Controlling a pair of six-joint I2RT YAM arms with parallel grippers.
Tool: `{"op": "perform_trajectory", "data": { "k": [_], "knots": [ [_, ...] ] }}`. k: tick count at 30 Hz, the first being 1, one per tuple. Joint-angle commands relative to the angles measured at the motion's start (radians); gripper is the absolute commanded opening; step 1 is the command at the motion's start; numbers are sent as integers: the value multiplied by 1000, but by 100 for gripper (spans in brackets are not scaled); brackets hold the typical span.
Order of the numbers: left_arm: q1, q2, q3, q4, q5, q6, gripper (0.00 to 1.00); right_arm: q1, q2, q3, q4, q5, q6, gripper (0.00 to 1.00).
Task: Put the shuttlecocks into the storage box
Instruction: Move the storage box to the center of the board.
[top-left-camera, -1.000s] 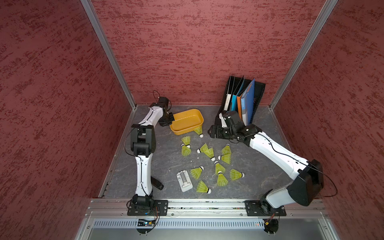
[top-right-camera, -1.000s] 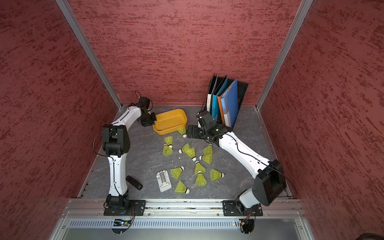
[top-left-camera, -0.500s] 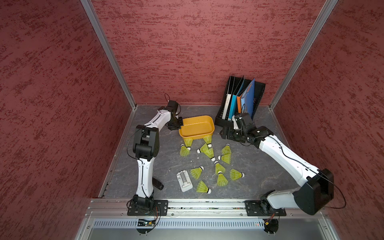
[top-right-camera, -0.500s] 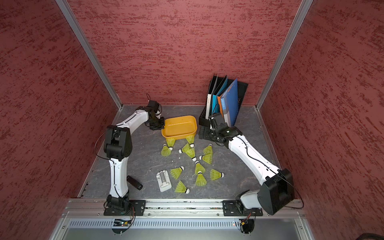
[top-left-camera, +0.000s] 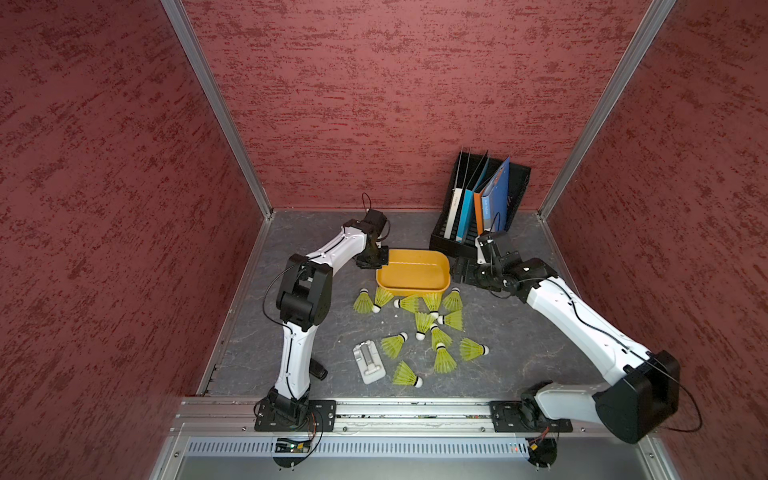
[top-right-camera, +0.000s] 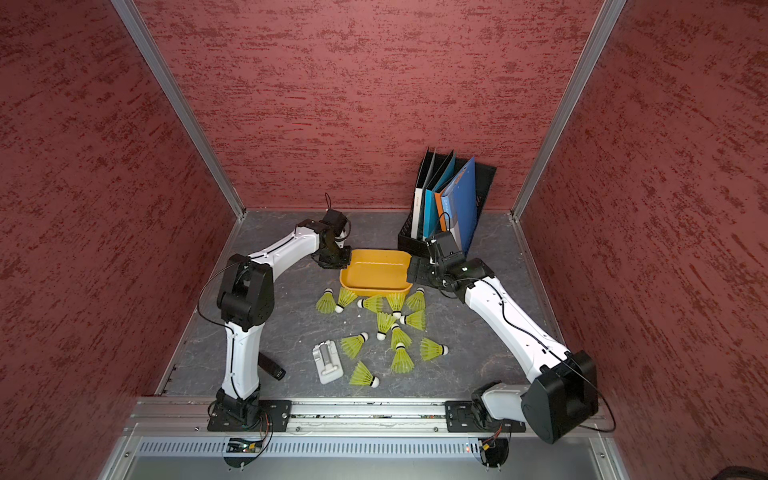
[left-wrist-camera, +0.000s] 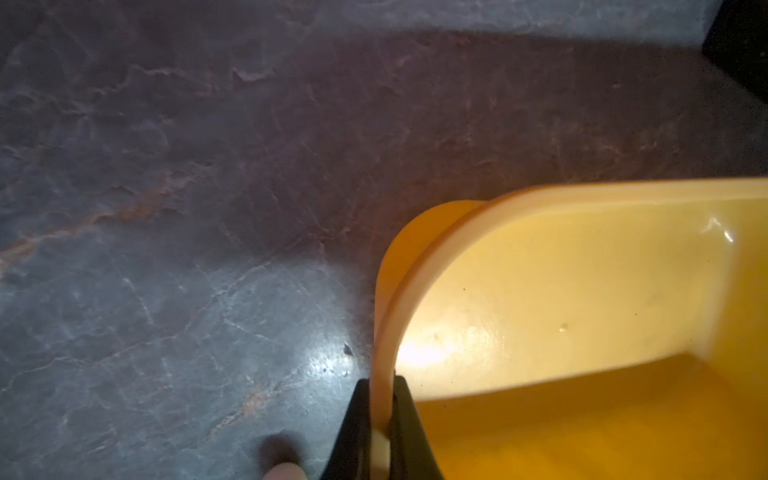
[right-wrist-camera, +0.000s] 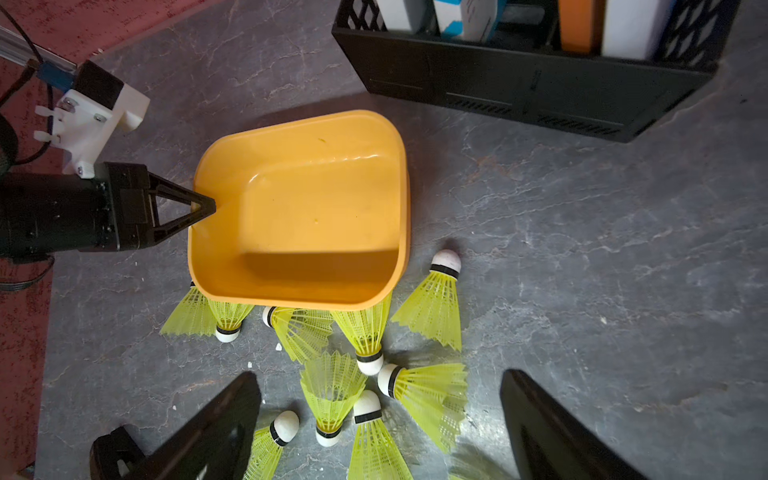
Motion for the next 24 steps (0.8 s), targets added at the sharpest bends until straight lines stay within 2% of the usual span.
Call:
{"op": "perform_trajectory", "data": {
  "k": [1,8,22,23,24],
  "knots": [
    [-35,-21,-42,-15,-40,-38,0,-13,-21,-8,-29,25,11,93],
    [-79,-55,-102,12,-62,-108,0,-16,-42,-29,-28,17,16,93],
    [-94,-80,-142,28,-62,-147,0,-16,-57,-43,-89,16,-5,90],
    [-92,-84,-143,32,-56,-148,2,-15,-56,-42,-96,15,-6,89],
    [-93,-85,-143,33,-54,-148,12,-12,-55,-42,-104,15,-9,89]
  ]
}}
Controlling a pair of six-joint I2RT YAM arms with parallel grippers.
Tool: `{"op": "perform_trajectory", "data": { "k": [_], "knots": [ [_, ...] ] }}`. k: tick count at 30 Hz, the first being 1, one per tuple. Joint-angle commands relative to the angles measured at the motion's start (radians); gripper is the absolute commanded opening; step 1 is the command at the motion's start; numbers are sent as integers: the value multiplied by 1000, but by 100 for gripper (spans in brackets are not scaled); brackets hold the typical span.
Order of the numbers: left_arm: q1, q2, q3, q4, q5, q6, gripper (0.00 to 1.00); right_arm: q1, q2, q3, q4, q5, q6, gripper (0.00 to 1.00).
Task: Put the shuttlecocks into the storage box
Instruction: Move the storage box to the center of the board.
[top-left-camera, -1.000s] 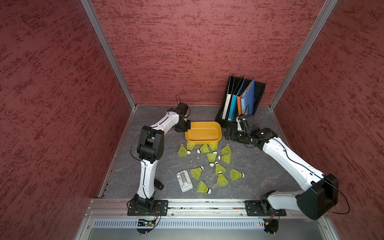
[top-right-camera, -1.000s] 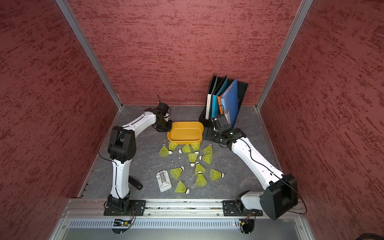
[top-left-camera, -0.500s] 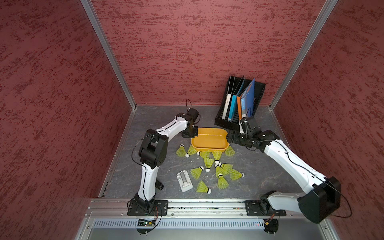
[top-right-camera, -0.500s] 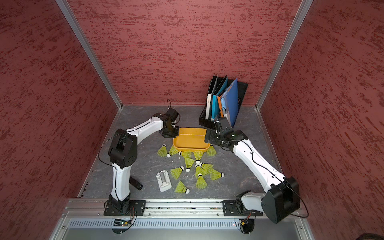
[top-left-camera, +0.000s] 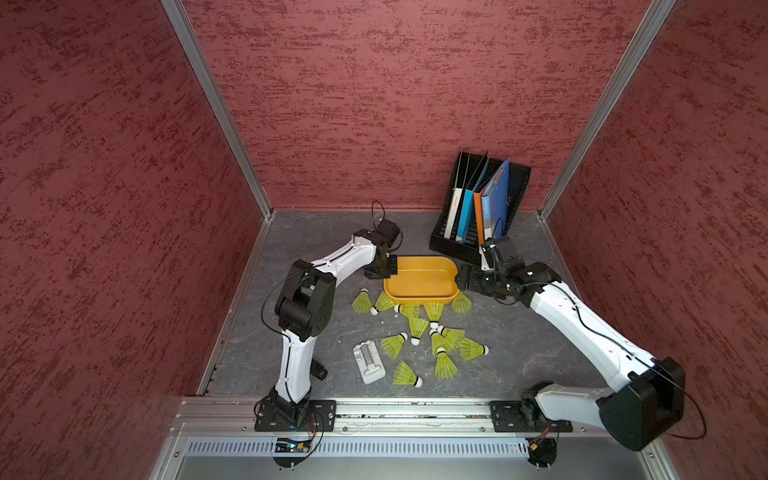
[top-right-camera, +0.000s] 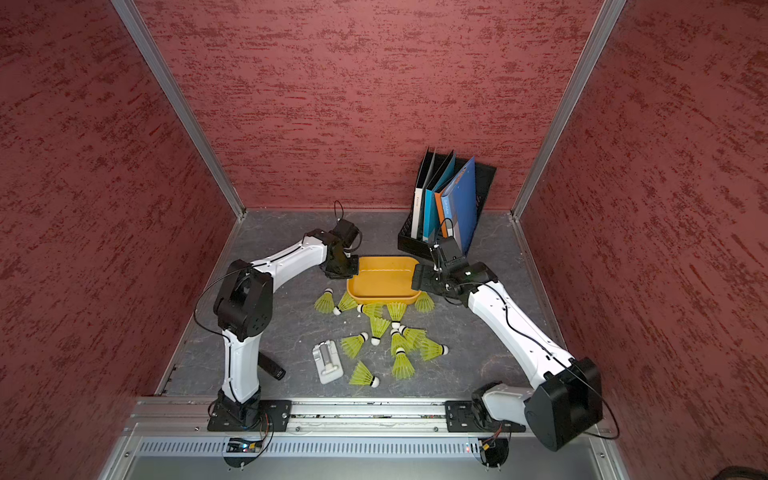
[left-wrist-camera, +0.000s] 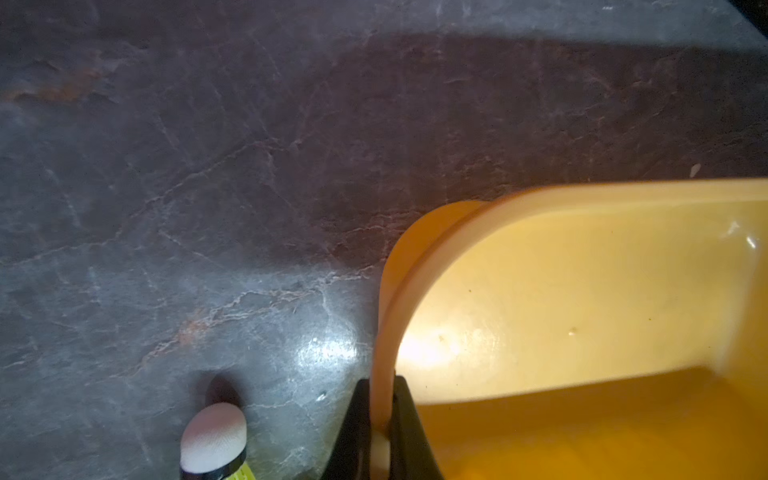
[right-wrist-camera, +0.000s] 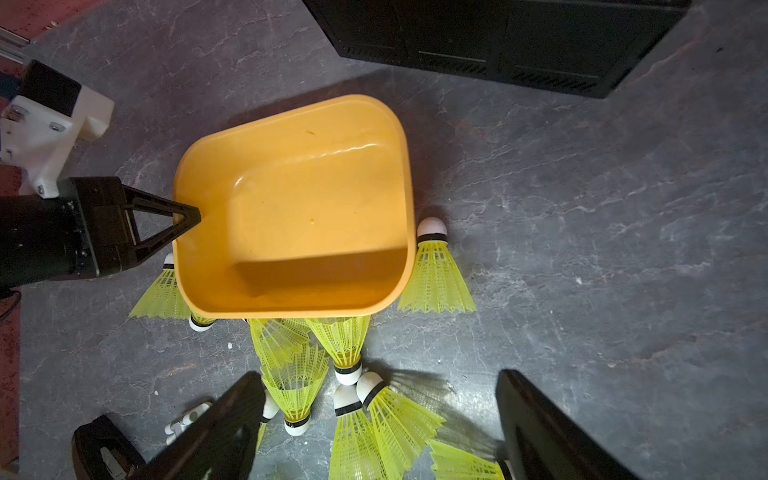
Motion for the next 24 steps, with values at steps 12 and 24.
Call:
{"op": "perform_trajectory", "data": {
  "k": [12,24],
  "knots": [
    [-4,-87,-14,-6,-41,-7,70,141,-25,-7,-95,58,10,84],
    [1,-371,-174,103,56,60,96,362,-195,-182,71,47,-152,82]
  ]
}}
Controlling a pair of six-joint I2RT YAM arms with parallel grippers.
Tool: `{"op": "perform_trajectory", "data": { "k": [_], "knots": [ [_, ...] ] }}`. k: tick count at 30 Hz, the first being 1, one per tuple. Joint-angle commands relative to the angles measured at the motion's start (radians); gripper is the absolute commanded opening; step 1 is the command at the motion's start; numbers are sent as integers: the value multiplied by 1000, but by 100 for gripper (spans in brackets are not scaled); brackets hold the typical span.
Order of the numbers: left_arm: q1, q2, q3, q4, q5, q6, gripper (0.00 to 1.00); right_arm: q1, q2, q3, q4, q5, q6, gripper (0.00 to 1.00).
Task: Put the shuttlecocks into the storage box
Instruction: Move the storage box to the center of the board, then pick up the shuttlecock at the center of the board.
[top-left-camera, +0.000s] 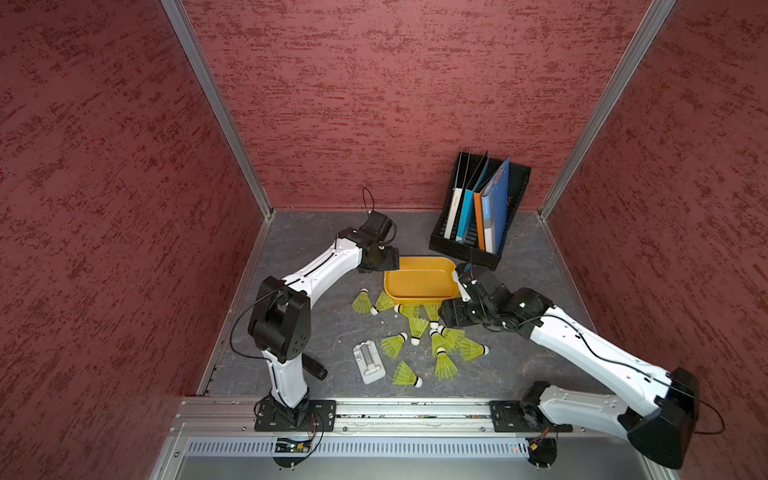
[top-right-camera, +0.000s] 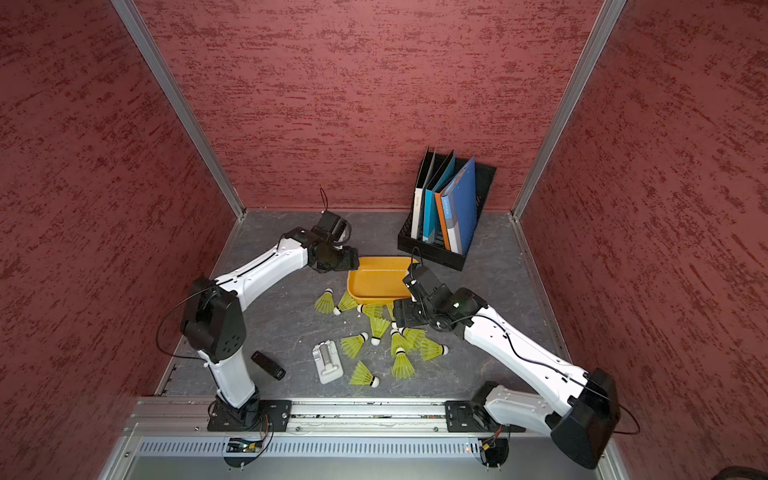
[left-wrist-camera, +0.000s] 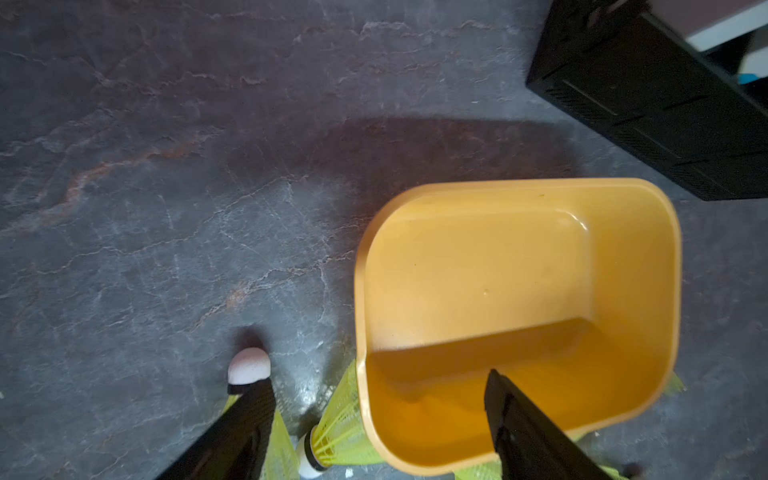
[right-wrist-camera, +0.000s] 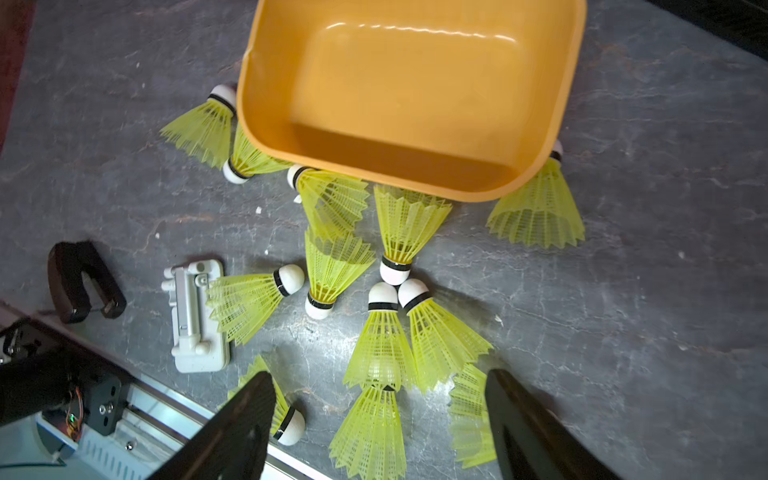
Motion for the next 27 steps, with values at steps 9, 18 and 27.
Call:
{"op": "perform_trajectory", "data": {
  "k": [9,18,27],
  "knots": [
    [-23,-400,-319,49,204,42,100,195,-90,-130,160,5,-196,84],
    [-194,-655,-571,183,263,32,100,366,-103,-252,296,15,-241,76],
    [-419,-912,-778,210,117,-136,100,509,-117,-416,473,43,-262,70]
  ]
}}
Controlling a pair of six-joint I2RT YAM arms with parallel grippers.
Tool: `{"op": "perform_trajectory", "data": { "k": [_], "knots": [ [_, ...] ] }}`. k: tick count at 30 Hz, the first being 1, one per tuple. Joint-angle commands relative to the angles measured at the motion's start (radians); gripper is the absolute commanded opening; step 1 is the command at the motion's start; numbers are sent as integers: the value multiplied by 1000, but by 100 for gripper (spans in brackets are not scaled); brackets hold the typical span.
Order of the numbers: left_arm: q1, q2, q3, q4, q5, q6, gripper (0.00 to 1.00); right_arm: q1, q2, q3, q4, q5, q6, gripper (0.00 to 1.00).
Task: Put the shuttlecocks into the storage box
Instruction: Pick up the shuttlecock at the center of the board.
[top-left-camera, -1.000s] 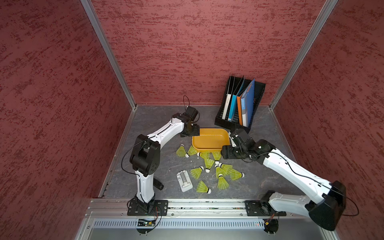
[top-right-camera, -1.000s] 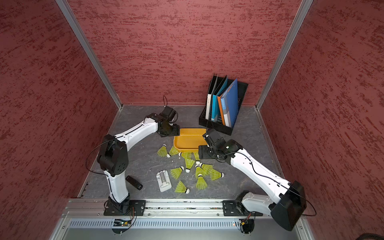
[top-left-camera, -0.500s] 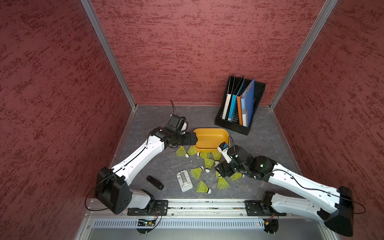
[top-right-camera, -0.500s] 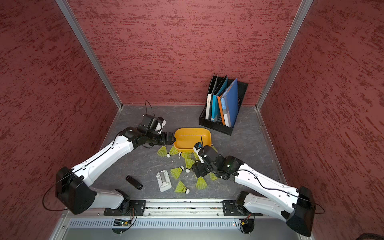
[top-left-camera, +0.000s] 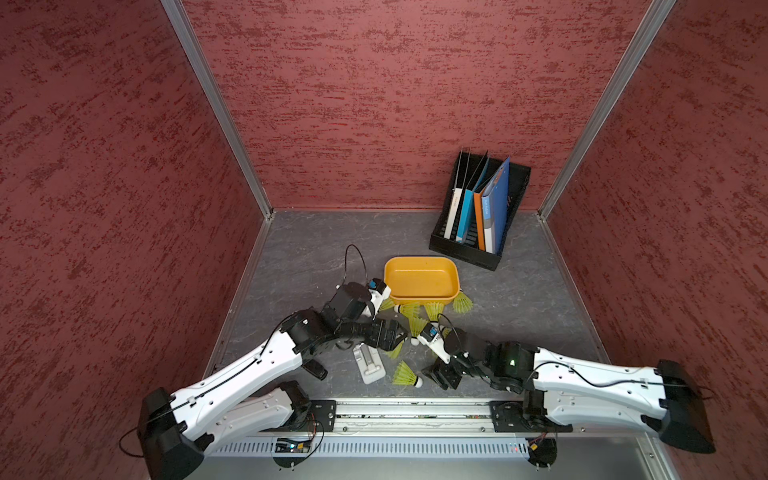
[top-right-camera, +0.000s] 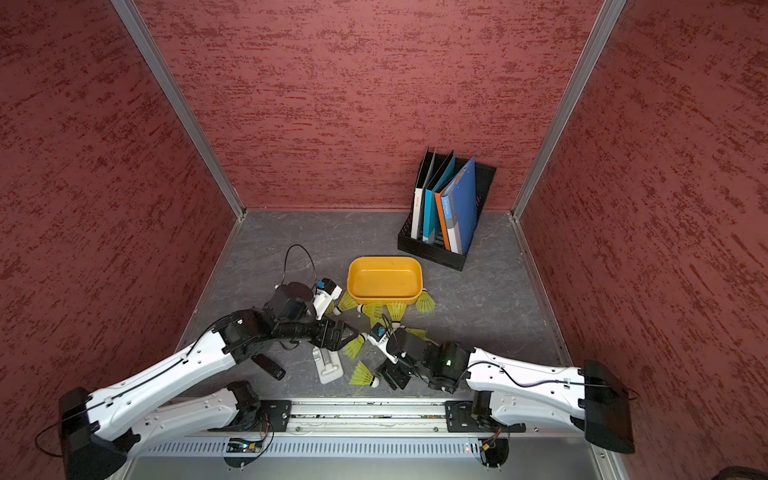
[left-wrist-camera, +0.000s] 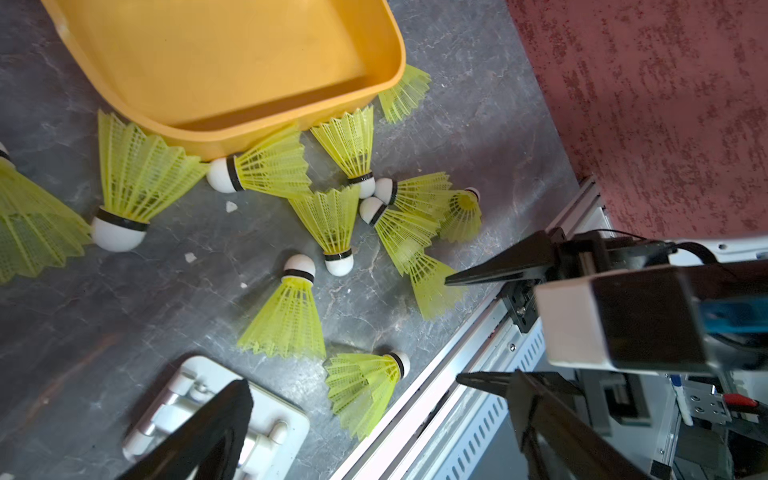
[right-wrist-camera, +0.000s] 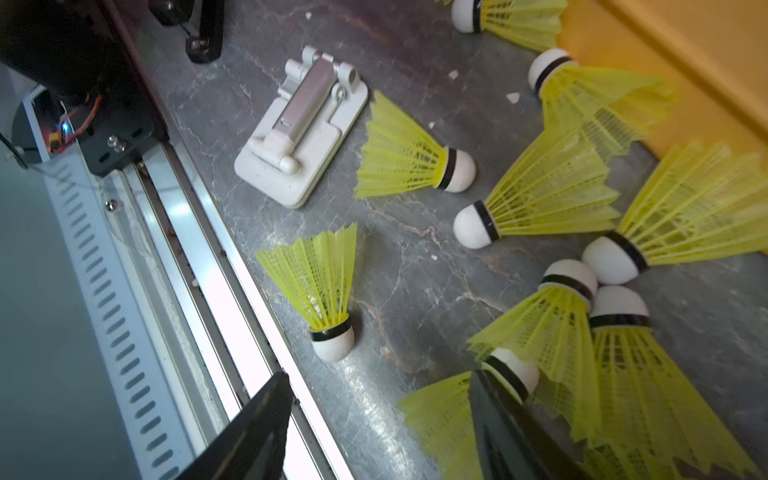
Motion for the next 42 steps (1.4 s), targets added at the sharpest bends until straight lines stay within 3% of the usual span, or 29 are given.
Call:
{"op": "perform_trajectory", "data": {
  "k": [1,10,13,19,25,30,42],
  "knots": [
    [-68,-99,-72,29,-90,-91,100,61,-4,-26,115,47,-25,70],
    [-360,-344,-225,-50,-302,-245,97,145,88,-98,276,83,-39,60],
    [-487,-327,-229,-77,-375,-278,97,161,131,-101,290,68,-40,62],
    [-666,-271,-247,-51,-483,-335,97,174,157,-105,293,46,-37,55],
    [-699,-295,-276,-57,-528,-373,97,175,204,-95,284,57,-30,49],
    [-700,-299,-268,-73,-534,-370,97,176,308,-53,274,84,-15,48],
    [-702,-298,-271,-69,-536,-375,97,174,386,-19,298,159,11,46]
  ]
}}
